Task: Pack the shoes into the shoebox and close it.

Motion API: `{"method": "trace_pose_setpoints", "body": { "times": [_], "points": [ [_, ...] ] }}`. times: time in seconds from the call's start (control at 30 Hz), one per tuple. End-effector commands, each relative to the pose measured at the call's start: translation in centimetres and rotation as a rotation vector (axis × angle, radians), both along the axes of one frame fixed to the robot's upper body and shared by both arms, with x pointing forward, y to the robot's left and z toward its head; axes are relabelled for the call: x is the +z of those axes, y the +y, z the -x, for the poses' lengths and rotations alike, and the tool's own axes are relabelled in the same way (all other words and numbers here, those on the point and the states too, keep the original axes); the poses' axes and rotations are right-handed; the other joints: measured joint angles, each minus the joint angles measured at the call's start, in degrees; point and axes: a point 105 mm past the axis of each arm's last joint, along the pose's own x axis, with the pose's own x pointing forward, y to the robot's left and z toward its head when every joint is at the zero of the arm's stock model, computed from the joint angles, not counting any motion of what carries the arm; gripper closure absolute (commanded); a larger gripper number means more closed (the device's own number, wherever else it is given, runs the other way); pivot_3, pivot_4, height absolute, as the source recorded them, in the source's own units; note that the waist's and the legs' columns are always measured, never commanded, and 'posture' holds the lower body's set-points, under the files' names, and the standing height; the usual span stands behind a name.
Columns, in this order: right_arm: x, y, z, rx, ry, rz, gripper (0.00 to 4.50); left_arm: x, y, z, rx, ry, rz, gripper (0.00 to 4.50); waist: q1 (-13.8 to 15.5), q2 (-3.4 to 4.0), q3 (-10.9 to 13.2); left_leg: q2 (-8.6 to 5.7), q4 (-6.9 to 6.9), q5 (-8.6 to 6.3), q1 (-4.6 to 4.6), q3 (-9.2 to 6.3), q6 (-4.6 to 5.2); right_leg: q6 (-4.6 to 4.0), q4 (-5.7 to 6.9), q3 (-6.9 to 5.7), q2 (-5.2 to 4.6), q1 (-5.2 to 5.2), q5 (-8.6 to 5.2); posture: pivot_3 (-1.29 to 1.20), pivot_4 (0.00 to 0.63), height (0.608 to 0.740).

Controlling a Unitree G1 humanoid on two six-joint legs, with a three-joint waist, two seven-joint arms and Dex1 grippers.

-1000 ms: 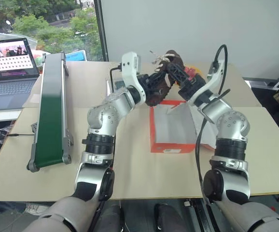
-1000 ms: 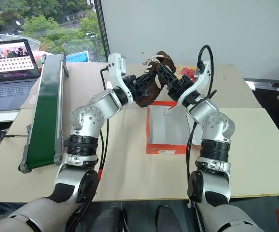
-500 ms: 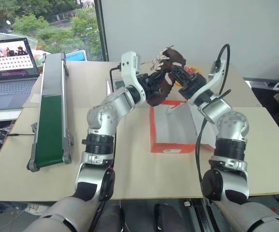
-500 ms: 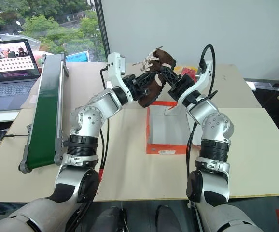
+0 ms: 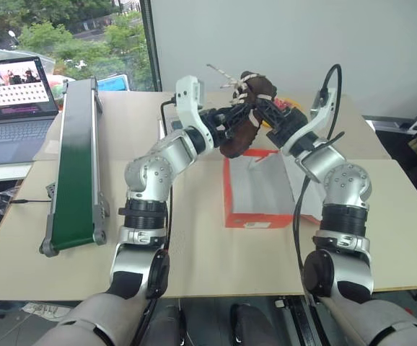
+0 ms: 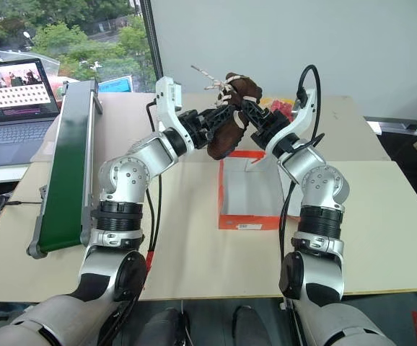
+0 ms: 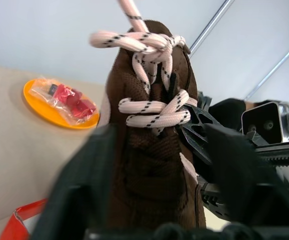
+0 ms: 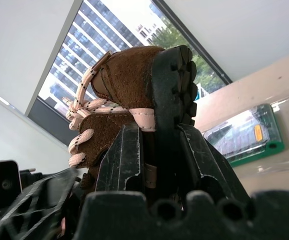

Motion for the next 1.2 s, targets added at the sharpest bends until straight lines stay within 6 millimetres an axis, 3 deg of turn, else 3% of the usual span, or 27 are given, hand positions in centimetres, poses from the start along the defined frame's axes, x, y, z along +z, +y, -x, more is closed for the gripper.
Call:
{"method": "trace_pose_setpoints", "body": {
  "times": [0.03,0.1,0.2,0.33,0.43,0.63,0.93,1.2],
  "points": [
    [3.2,-0.7,0.4,-0.027,-0.107,-0.006,4.04,2.3,1.5,0.3,0.022,-0.076,0.007,0.14,0.0,0.0,0.0,0.0,0.0,0.0,0.0,0.0,0.0,0.0,0.0,0.0,0.0,0.0,0.0,0.0,0.15,0.74],
    [3.4,-1.0,0.4,-0.043,-0.112,0.047,4.04,2.7,3.3,-0.2,0.081,-0.105,-0.018,0.14,0.0,0.0,0.0,0.0,0.0,0.0,0.0,0.0,0.0,0.0,0.0,0.0,-0.01,0.0,0.0,0.0,0.15,0.74],
    [3.1,-1.7,-0.2,-0.102,-0.087,0.297,4.04,3.3,7.2,-1.1,0.221,-0.169,-0.108,0.14,0.0,0.07,0.0,-0.01,0.0,0.0,0.0,0.0,-0.01,0.0,-0.01,-0.01,-0.01,-0.01,0.0,0.0,0.15,0.74],
    [2.1,-2.6,-0.8,-0.169,0.001,0.583,4.04,2.6,9.2,-0.8,0.264,-0.214,-0.233,0.14,0.0,0.17,0.1,-0.02,-0.03,0.01,-0.01,0.07,-0.02,0.0,0.0,0.06,-0.01,-0.1,0.0,0.0,0.15,0.74],
    [0.1,-2.2,-0.6,-0.117,0.106,0.748,4.04,1.1,9.0,0.0,0.226,-0.226,-0.321,0.14,0.0,0.18,0.1,0.0,-0.08,0.05,-0.01,0.11,-0.09,0.0,0.01,0.1,-0.01,-0.14,0.0,0.0,0.15,0.74],
    [-4.0,-2.3,-0.3,-0.013,0.269,0.839,4.04,-1.2,7.3,1.5,0.14,-0.209,-0.376,0.14,0.3,0.18,0.1,-0.02,-0.02,0.1,-0.4,0.11,-0.08,0.01,0.09,0.1,-0.04,-0.49,0.01,0.0,0.15,0.74],
    [-8.2,-5.2,-1.5,-0.083,0.399,0.901,4.04,-2.3,6.9,2.3,0.135,-0.198,-0.396,0.14,0.2,0.18,0.1,-0.04,-0.02,0.27,-0.44,0.12,-0.35,0.01,0.08,0.12,-0.04,-0.54,0.02,0.0,0.15,0.74],
    [-10.8,-7.3,-1.9,-0.119,0.474,0.939,4.04,-2.6,7.2,2.5,0.158,-0.192,-0.391,0.14,0.2,0.18,0.1,-0.04,-0.02,0.34,-0.43,0.12,-0.46,0.02,0.08,0.15,-0.02,-0.55,0.02,0.0,0.15,0.74]
  ]
}}
